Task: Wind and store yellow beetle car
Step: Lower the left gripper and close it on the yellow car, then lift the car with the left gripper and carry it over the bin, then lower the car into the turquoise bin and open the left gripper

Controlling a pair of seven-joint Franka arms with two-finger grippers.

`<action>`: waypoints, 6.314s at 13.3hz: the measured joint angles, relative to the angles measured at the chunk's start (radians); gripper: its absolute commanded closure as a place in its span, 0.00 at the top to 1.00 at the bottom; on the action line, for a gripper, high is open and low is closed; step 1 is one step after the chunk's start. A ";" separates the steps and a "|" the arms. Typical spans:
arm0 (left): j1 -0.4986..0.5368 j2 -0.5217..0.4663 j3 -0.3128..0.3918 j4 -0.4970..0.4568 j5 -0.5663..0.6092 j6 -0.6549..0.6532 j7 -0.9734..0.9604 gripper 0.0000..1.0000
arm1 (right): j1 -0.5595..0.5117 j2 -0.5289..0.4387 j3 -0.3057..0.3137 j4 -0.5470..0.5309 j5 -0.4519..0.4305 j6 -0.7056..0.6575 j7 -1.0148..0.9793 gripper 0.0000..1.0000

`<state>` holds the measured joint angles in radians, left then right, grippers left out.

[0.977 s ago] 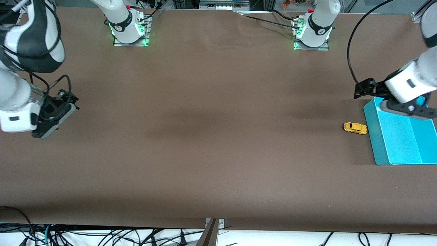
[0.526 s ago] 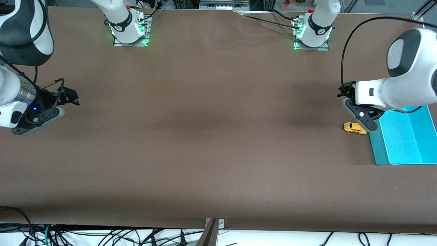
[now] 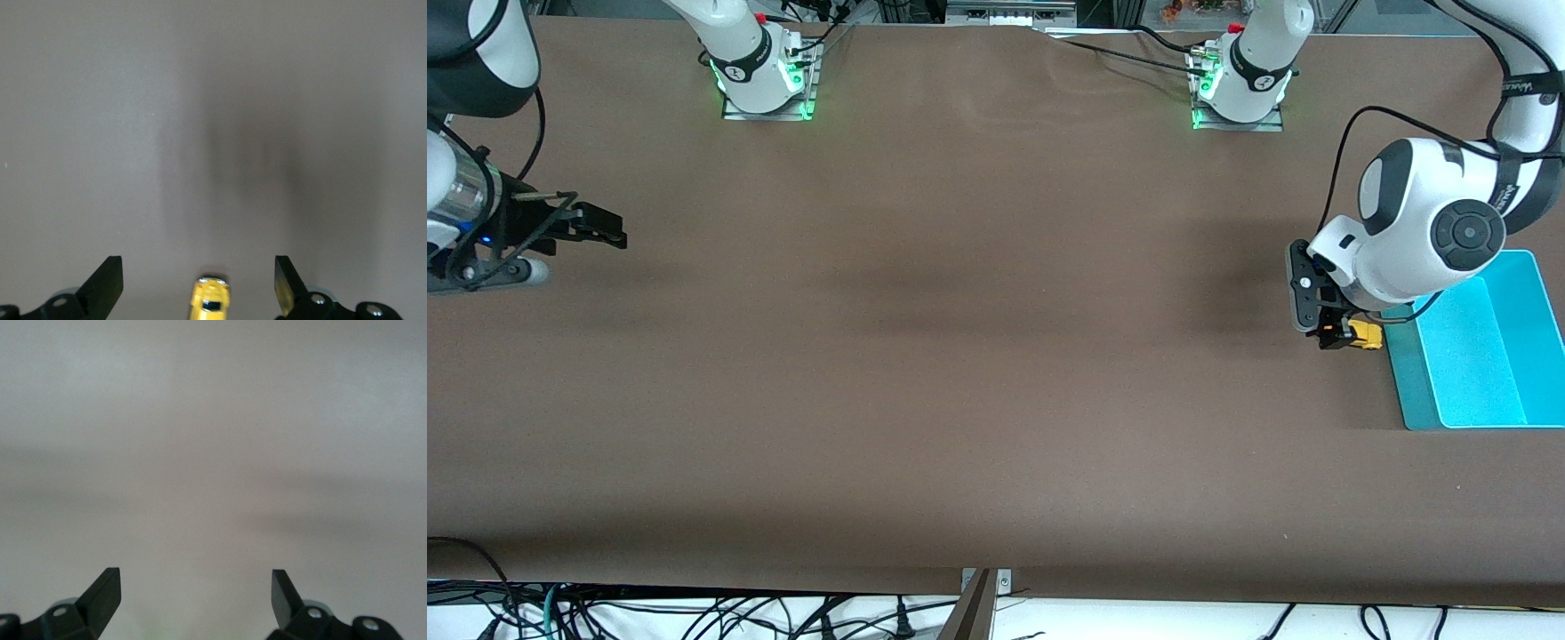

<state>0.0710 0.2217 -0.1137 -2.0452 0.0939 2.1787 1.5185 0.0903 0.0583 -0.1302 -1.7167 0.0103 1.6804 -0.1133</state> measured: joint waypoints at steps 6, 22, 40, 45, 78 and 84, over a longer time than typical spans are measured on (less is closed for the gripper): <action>0.104 -0.012 0.055 -0.225 0.068 0.389 0.224 1.00 | -0.070 -0.055 -0.009 0.026 0.056 -0.021 0.036 1.00; 0.221 0.139 0.085 -0.358 0.068 0.817 0.345 1.00 | -0.101 -0.053 0.123 0.044 0.016 -0.030 0.198 1.00; 0.245 0.148 0.085 -0.349 0.068 0.834 0.347 0.35 | -0.102 -0.051 0.112 0.043 0.017 -0.030 0.198 1.00; 0.243 0.053 0.032 -0.317 -0.001 0.631 0.343 0.35 | -0.102 -0.051 0.112 0.043 0.017 -0.030 0.198 1.00; 0.501 0.376 0.003 0.188 -0.040 0.336 0.650 0.42 | -0.103 -0.050 0.108 0.042 0.018 -0.030 0.198 1.00; 0.501 0.387 0.003 0.191 -0.040 0.344 0.650 0.86 | -0.103 -0.050 0.108 0.042 0.018 -0.030 0.198 1.00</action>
<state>0.5724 0.6085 -0.1108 -1.8542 0.0536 2.5223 2.1687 -0.0125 0.0082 -0.0224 -1.6751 0.0286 1.6502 0.0844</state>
